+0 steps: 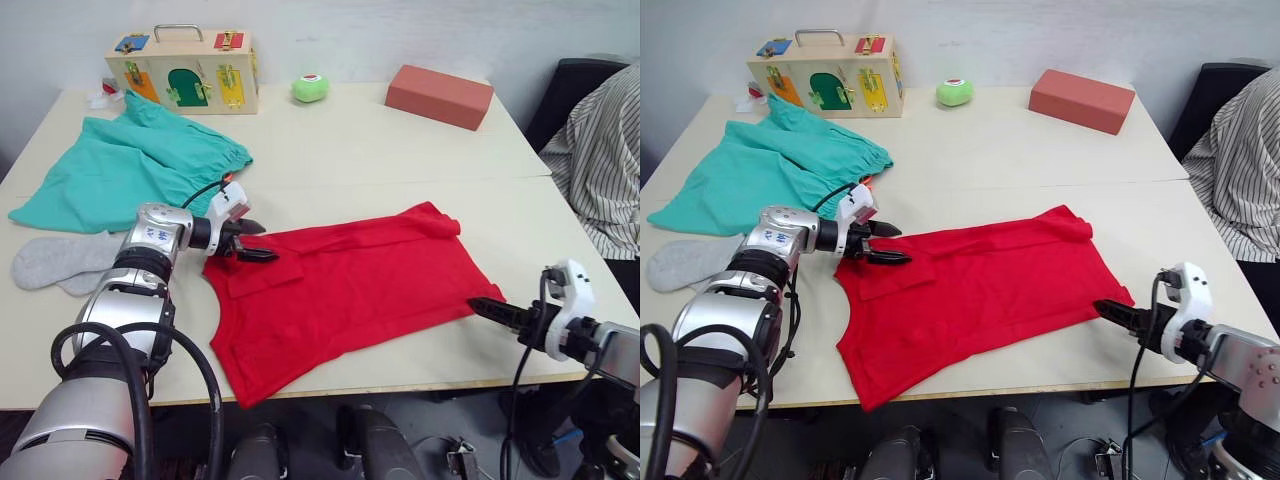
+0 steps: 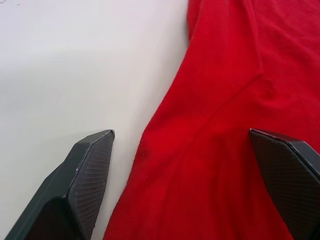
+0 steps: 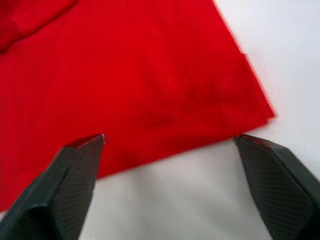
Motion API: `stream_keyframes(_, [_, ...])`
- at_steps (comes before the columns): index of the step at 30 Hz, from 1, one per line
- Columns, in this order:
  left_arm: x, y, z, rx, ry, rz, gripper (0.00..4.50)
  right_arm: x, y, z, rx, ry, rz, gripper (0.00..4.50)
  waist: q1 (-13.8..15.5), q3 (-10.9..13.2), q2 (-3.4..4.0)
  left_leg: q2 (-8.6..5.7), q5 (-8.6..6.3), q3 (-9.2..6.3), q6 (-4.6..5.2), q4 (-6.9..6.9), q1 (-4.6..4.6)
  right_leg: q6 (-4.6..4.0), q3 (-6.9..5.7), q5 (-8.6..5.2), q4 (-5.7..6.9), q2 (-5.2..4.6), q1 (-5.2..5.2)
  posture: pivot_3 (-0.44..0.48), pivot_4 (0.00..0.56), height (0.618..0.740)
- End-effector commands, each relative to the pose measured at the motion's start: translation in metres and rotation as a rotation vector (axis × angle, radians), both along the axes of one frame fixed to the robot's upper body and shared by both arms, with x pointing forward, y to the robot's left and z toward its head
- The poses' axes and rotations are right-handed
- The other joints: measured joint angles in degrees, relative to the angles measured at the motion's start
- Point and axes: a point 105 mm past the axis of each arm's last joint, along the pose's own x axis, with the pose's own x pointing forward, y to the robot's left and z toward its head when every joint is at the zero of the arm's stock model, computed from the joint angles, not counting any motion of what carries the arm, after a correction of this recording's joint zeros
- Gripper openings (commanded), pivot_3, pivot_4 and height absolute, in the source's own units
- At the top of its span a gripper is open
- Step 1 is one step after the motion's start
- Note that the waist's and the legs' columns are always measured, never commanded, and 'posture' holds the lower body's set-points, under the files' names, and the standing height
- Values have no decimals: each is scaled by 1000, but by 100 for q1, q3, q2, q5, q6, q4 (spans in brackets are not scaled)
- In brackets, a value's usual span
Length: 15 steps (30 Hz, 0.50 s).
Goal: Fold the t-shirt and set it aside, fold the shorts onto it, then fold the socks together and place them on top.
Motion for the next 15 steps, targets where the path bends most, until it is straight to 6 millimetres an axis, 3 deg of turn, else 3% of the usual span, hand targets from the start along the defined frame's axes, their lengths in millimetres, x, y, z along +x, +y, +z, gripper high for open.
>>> stream_keyframes(1, [2,2,-4,28,24,34,4500,3,10,-6,33,19,17,2795,9,0,0,-1,0,-5,0,0,-1,0,0,0,0,-2,2,0,150,740])
stream_keyframes(2, [2,2,-5,31,33,37,4500,4,10,-6,32,18,9,2481,11,0,0,-2,0,-5,0,0,0,0,1,0,1,-3,2,0,150,740])
stream_keyframes(4, [-1,5,-11,47,57,34,4089,7,10,-7,33,13,3,1729,10,-1,0,-3,1,-7,0,0,0,0,0,0,3,-4,3,0,150,740])
stream_keyframes(9, [-10,13,-14,33,79,0,2623,22,8,-2,4,-50,-10,4,-20,-1,1,-2,3,-2,-3,-1,0,-1,-3,-1,3,0,2,0,150,740])
stream_keyframes(15, [-16,27,-17,-47,77,35,679,53,-3,10,-109,-151,-11,0,-55,0,2,-2,3,6,-4,1,4,-1,-2,-1,3,-1,1,0,150,740])
